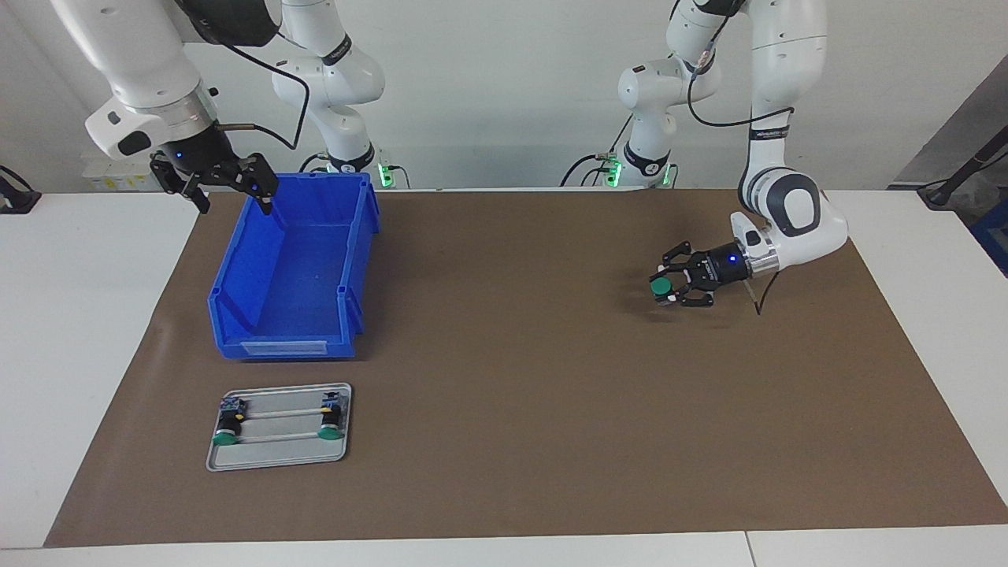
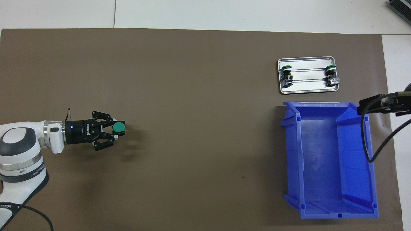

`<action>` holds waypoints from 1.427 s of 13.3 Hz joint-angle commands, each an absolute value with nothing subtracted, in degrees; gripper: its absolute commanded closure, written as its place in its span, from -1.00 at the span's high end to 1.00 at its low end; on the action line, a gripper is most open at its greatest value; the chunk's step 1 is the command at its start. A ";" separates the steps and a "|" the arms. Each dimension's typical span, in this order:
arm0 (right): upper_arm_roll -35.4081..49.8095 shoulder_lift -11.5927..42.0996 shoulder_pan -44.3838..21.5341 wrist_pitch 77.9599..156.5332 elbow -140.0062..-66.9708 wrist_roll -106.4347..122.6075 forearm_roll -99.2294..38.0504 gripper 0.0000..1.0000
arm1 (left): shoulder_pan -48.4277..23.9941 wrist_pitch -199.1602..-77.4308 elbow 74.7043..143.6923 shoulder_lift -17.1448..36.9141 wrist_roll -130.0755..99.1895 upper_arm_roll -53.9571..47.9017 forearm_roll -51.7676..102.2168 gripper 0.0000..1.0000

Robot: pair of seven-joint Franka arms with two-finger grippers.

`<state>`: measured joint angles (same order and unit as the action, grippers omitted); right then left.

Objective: Place and press button with both arms

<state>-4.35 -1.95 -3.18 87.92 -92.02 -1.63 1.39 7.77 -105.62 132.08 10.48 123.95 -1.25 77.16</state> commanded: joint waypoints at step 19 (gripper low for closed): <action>-2.99 -3.52 -2.11 88.07 -93.69 -2.29 1.32 0.99 | -4.13 -102.93 138.15 19.34 148.96 -0.62 113.12 -0.85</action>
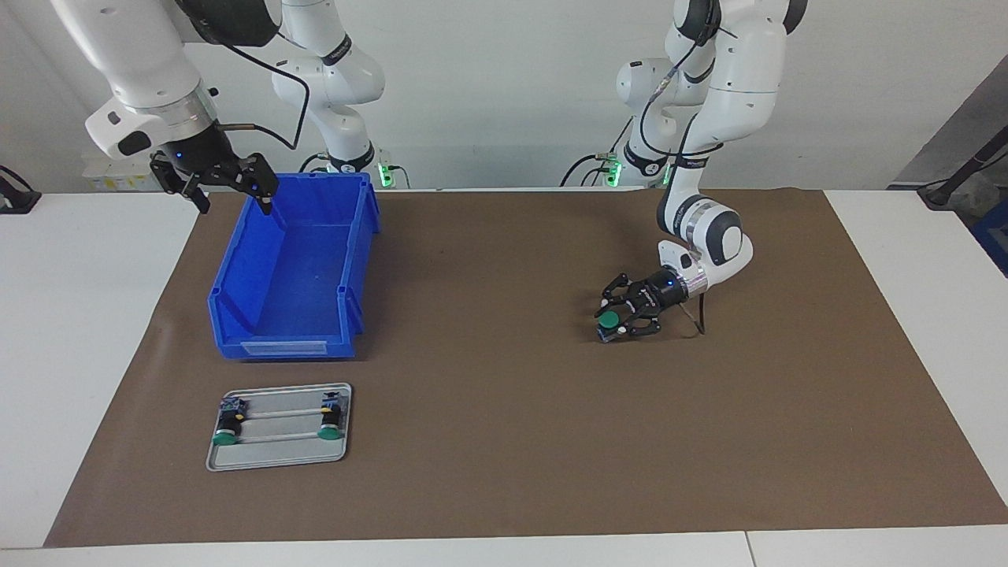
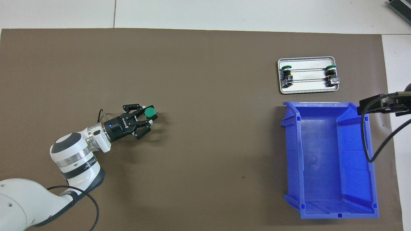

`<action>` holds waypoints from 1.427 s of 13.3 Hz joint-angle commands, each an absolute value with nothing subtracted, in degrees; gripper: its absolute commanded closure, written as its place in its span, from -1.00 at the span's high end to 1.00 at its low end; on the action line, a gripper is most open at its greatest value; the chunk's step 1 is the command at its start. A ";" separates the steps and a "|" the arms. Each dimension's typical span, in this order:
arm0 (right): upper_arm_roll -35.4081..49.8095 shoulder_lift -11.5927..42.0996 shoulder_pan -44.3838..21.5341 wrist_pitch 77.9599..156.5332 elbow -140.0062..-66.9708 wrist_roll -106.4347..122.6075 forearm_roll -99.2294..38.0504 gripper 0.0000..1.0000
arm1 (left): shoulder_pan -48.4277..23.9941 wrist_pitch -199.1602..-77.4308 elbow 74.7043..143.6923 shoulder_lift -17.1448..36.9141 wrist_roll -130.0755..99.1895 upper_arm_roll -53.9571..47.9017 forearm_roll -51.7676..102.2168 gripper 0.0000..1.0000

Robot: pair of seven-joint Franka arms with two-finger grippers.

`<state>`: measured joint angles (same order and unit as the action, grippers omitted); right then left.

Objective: Place and press button with both arms

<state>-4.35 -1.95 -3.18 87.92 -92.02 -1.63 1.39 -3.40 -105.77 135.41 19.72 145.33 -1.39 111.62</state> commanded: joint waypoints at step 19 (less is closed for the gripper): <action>-2.99 -3.52 -2.11 88.07 -93.69 -2.37 1.32 0.99 | -4.13 -99.32 142.12 18.72 156.53 -0.44 112.94 0.01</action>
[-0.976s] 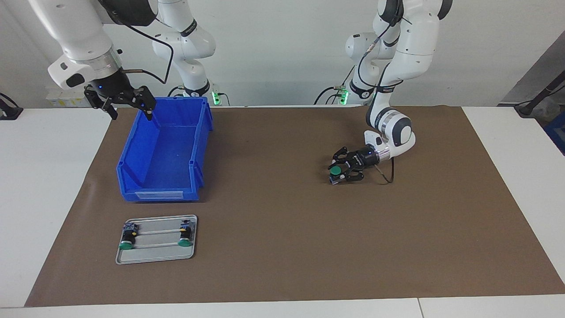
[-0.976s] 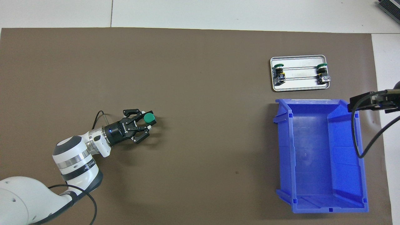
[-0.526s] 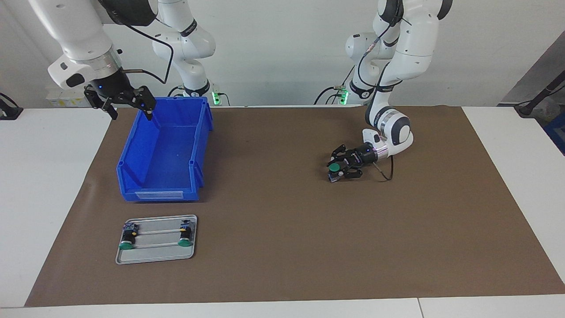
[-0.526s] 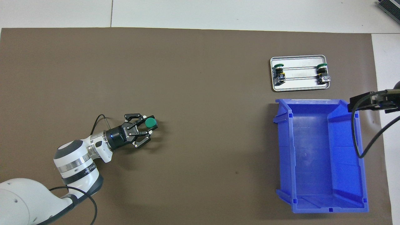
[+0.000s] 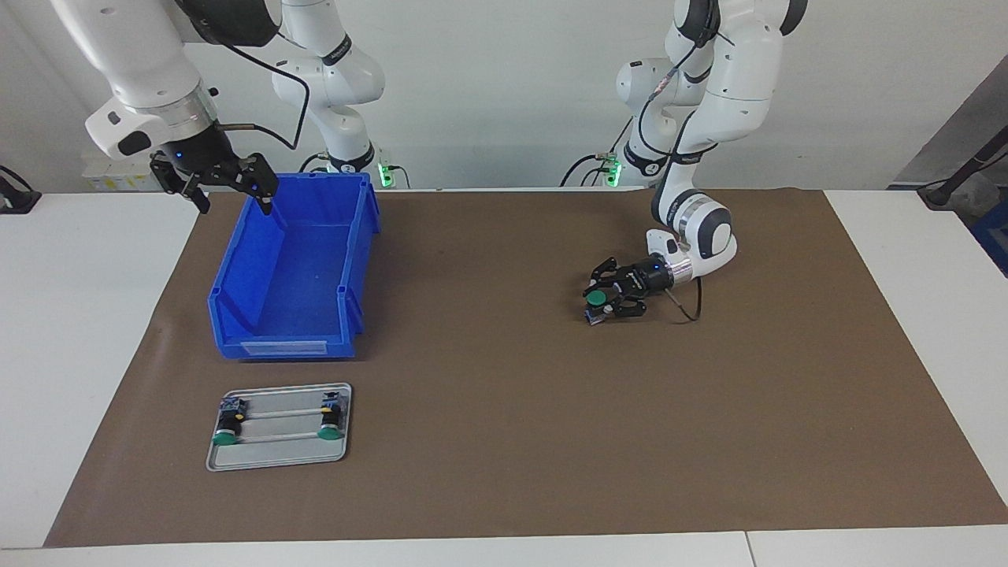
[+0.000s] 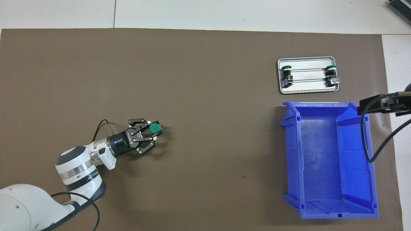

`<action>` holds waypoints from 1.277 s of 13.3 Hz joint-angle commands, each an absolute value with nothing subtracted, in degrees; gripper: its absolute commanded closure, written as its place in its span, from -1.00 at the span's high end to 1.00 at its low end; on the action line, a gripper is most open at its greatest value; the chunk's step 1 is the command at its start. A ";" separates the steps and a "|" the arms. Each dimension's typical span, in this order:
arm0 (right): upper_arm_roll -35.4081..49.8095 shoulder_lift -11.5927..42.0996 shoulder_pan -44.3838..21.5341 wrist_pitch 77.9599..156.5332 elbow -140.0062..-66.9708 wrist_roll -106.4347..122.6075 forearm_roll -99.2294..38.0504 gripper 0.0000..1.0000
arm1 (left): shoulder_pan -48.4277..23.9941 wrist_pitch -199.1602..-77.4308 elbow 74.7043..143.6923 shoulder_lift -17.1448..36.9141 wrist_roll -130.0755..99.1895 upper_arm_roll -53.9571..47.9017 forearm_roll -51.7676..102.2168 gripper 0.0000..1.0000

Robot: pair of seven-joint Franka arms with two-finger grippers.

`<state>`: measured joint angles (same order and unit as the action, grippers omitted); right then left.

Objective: Place and press button with both arms

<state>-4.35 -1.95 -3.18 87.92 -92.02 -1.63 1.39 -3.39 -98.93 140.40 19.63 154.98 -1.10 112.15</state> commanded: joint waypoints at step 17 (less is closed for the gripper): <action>-2.99 -3.60 -2.11 88.07 -93.69 -2.37 1.32 0.99 | -1.14 -98.88 141.94 18.46 155.04 -0.44 112.94 0.62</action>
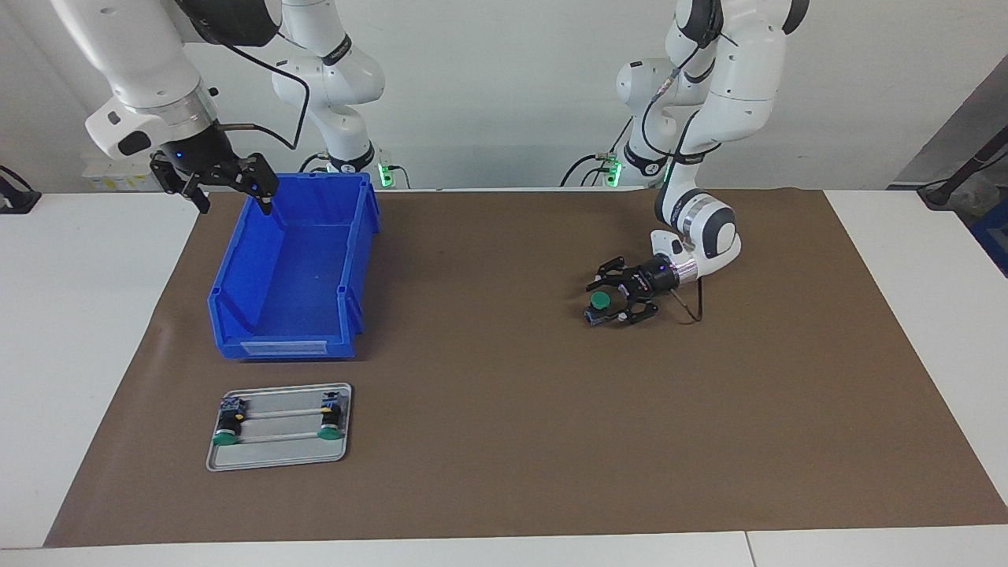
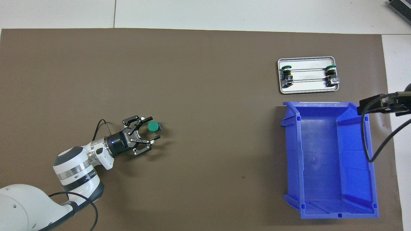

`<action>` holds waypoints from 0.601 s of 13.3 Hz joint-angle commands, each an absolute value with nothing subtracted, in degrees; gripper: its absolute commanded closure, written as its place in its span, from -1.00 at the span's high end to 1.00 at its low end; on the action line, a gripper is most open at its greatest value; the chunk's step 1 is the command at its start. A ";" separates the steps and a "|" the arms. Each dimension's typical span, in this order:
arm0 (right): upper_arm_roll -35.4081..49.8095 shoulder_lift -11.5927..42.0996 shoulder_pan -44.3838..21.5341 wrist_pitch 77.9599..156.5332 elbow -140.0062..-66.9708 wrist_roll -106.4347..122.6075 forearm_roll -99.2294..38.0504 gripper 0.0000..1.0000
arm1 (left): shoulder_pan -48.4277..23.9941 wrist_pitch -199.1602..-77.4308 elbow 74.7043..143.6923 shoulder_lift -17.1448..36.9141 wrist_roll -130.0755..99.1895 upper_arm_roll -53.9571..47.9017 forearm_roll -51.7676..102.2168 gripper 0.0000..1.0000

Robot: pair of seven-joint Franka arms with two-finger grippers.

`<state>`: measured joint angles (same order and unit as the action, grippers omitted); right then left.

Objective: Place and press button with both arms

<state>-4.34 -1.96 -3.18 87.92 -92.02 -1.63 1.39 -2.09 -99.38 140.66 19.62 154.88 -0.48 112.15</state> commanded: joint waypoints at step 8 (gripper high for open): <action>-2.99 -3.52 -2.11 88.07 -93.69 -2.37 1.32 0.99 | 3.50 -95.54 143.00 17.84 153.72 -0.35 112.06 0.64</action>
